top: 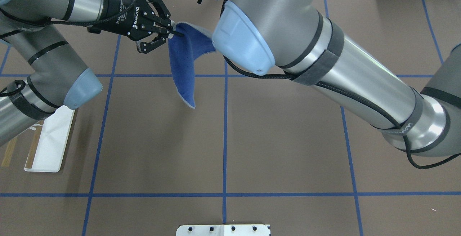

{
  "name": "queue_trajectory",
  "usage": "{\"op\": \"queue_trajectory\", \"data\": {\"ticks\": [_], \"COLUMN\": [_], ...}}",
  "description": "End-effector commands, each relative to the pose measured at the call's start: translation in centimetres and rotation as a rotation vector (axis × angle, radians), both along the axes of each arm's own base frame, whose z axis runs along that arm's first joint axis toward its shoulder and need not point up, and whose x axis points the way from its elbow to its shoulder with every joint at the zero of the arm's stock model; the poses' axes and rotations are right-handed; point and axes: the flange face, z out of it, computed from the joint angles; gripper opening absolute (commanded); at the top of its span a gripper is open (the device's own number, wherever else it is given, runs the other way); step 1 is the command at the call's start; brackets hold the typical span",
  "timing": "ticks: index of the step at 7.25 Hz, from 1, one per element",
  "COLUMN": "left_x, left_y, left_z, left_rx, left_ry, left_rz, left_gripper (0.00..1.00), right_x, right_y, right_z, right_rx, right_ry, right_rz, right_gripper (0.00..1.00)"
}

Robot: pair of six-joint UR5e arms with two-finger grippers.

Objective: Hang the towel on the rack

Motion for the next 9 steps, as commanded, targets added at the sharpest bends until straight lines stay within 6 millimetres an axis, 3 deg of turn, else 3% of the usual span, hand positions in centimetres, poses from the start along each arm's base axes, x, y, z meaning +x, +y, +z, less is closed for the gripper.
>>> {"op": "queue_trajectory", "data": {"ticks": [1,2,3,4,6,8,9], "left_x": [-0.1,-0.8,-2.3,-4.1,-5.4,-8.4,-9.5], "left_y": [0.2,0.9,2.5,4.4,6.4,10.7,12.3], "left_z": [0.1,1.8,4.7,7.6,11.5,18.4,20.5], "left_rx": [0.054,0.138,0.306,0.490,0.814,1.186,1.280], "left_ry": [-0.011,-0.046,-0.108,-0.178,-0.292,-0.418,-0.396], "left_rz": [0.006,0.003,0.006,0.009,0.042,0.139,0.140], "left_gripper": [0.00,0.00,0.00,0.00,0.00,0.00,0.00], "right_x": [5.1,8.6,11.3,12.0,12.9,14.2,14.5], "right_y": [4.9,6.3,6.2,6.0,5.3,4.4,4.2], "right_z": [8.0,13.2,16.4,18.1,20.1,25.2,26.5], "right_rx": [0.030,0.017,0.050,0.073,0.088,0.143,0.159], "right_ry": [-0.020,0.000,0.040,0.073,0.112,0.218,0.245], "right_rz": [0.004,0.029,0.036,0.024,0.024,-0.031,-0.051], "right_gripper": [1.00,1.00,1.00,1.00,1.00,1.00,1.00]}}
